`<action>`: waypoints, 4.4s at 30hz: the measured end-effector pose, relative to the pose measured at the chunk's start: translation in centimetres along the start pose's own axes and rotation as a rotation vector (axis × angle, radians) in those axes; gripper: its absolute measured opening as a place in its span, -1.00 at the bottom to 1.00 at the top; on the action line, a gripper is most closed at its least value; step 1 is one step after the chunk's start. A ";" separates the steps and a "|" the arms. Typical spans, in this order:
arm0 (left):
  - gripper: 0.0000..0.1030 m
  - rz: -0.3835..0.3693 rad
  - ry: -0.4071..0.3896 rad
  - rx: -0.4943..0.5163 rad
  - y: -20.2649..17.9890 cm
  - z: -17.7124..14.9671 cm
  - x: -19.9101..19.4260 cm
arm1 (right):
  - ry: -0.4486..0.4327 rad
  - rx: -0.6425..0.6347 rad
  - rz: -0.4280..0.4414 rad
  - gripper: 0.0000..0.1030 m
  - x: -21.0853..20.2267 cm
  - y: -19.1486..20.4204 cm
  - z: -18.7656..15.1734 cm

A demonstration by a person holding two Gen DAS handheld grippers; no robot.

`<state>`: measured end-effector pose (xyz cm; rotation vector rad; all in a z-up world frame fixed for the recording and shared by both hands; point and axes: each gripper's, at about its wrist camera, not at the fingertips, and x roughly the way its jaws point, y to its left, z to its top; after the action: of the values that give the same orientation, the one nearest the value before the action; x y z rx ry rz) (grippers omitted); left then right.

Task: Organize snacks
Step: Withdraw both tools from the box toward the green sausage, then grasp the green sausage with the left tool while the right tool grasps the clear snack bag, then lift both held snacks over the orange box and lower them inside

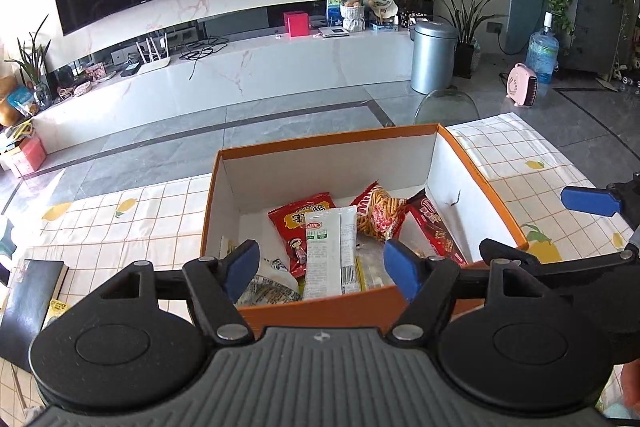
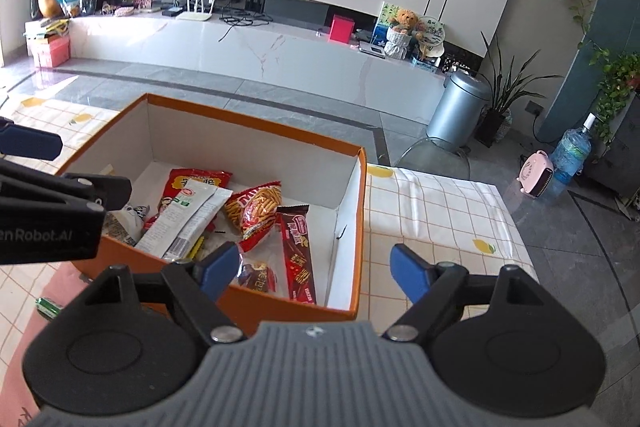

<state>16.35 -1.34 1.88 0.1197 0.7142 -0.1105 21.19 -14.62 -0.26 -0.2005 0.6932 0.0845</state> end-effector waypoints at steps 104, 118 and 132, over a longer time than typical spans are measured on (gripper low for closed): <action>-0.49 -0.122 0.385 -0.249 1.5 -13.5 5.1 | 0.313 0.274 0.152 0.12 5.9 2.2 -12.4; -0.51 -0.073 0.346 -0.140 -0.7 -13.6 5.5 | 0.330 0.236 0.137 -0.04 6.0 2.8 -12.6; -0.53 -0.098 0.225 -0.202 -0.1 -12.1 3.0 | 0.241 0.230 0.162 -0.22 3.4 2.6 -12.3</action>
<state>10.76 0.10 -9.11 -0.0979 0.9517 -0.1195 15.78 -14.64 -12.10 0.0685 0.9518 0.1363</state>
